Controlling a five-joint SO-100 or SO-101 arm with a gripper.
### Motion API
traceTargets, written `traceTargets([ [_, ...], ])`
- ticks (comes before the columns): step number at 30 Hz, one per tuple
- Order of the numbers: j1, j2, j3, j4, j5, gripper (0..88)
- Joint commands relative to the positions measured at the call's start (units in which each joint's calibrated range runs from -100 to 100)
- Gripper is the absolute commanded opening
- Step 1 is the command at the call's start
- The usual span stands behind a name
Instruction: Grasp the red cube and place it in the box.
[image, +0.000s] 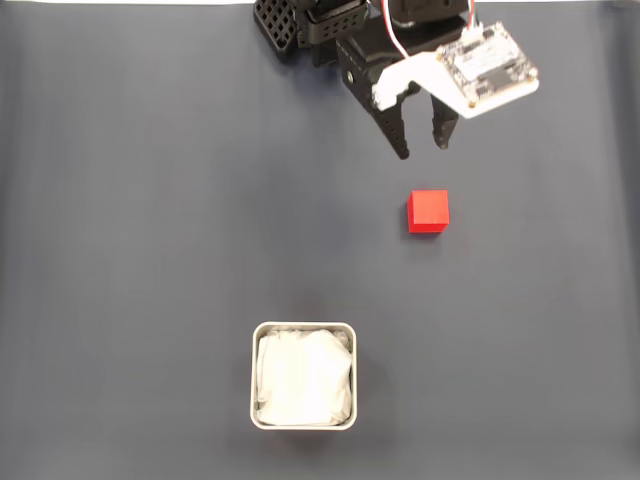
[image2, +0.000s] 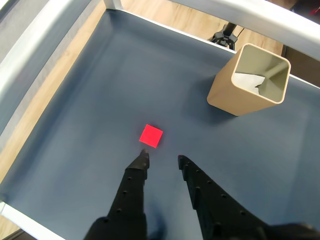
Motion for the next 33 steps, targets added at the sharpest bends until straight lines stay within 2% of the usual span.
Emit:
traceTargets([
  [1,-0.79,0.92,-0.08,-1.49,-0.83,17.2],
  [14,-1.14,3.78,4.48,-5.42,-2.3,27.9],
  [24,-1.14,5.69,8.68,-10.51,-2.64,32.0],
  [33,-1.14,6.29,14.15,-16.41,-0.93,34.1],
])
